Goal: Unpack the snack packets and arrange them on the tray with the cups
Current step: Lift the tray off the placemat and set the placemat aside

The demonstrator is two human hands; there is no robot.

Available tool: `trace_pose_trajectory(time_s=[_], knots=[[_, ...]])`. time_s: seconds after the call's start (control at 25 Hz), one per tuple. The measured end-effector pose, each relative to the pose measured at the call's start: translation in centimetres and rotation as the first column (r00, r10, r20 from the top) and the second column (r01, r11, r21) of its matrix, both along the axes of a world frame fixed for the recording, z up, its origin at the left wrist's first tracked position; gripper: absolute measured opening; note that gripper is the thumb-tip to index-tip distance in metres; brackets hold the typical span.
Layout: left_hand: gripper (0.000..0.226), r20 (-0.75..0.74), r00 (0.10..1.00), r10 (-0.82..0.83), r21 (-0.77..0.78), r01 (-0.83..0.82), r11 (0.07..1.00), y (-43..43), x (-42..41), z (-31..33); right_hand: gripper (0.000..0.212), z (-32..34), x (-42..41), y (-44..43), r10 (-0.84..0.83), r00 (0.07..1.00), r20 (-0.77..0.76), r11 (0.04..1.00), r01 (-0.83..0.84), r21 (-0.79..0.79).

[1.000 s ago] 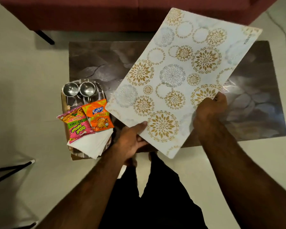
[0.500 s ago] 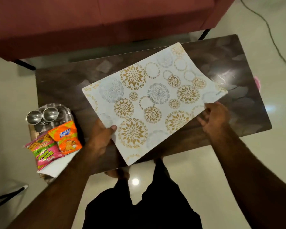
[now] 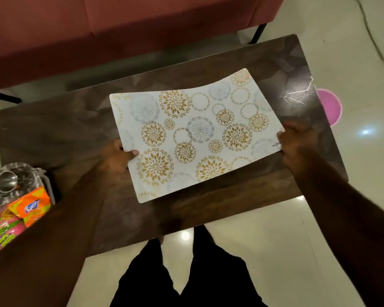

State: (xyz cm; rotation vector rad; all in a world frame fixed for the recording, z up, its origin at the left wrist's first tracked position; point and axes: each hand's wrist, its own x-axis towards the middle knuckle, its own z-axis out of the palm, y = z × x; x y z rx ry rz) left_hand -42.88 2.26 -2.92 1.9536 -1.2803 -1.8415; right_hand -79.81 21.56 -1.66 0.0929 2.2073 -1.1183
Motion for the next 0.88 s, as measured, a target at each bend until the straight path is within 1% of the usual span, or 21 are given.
trace_pose_trajectory(time_s=[0.16, 0.32, 0.48, 0.56, 0.64, 0.68, 0.72, 0.76, 0.8, 0.84, 0.88], knots=[[0.041, 0.051, 0.999, 0.018, 0.007, -0.018, 1.0, -1.3, -3.7, -4.5, 0.037, -3.9, -3.2, -1.1, 0.056, 0.997, -0.044, 0.998, -0.054, 0.039], [0.04, 0.092, 0.996, 0.017, -0.001, -0.017, 1.0, -2.2, -5.7, -8.9, 0.037, -8.9, -6.0, -1.7, -0.003, 0.992, -0.122, 0.993, 0.017, 0.113], [0.042, 0.094, 0.996, 0.011, -0.018, -0.009, 1.0, -3.6, -7.3, -12.3, 0.039, -13.3, -7.7, -1.6, -0.007, 0.99, -0.137, 0.989, 0.027, 0.143], [0.043, 0.126, 0.992, -0.031, -0.029, 0.035, 0.999, -4.3, -8.0, -13.4, 0.04, -14.4, -8.4, -1.7, -0.022, 0.987, -0.161, 0.984, 0.05, 0.171], [0.046, 0.245, 0.959, -0.141, -0.042, 0.156, 0.987, -4.9, -8.7, -14.3, 0.043, -14.9, -8.8, -1.9, -0.008, 0.982, -0.191, 0.975, 0.05, 0.217], [0.05, 0.326, 0.922, -0.21, -0.048, 0.238, 0.97, -5.0, -9.0, -14.5, 0.046, -14.9, -8.7, -2.0, 0.06, 0.97, -0.235, 0.957, 0.011, 0.29], [0.057, 0.432, 0.86, -0.272, -0.054, 0.325, 0.944, -4.9, -9.4, -14.6, 0.05, -14.7, -8.4, -2.0, 0.188, 0.938, -0.293, 0.914, -0.058, 0.402], [0.066, 0.568, 0.763, -0.308, -0.076, 0.422, 0.903, -4.7, -9.7, -14.4, 0.058, -14.5, -7.9, -2.1, 0.348, 0.878, -0.328, 0.846, -0.143, 0.514], [0.077, 0.704, 0.643, -0.302, -0.121, 0.528, 0.841, -4.4, -9.9, -14.0, 0.067, -14.2, -7.4, -2.2, 0.499, 0.794, -0.347, 0.78, -0.237, 0.579], [0.088, 0.791, 0.548, -0.272, -0.184, 0.637, 0.749, -4.0, -10.1, -13.5, 0.075, -13.9, -6.8, -2.6, 0.616, 0.7, -0.36, 0.732, -0.34, 0.591], [0.097, 0.824, 0.494, -0.276, -0.228, 0.736, 0.637, -3.7, -10.3, -13.1, 0.082, -13.7, -6.3, -3.3, 0.703, 0.614, -0.358, 0.684, -0.447, 0.577]])
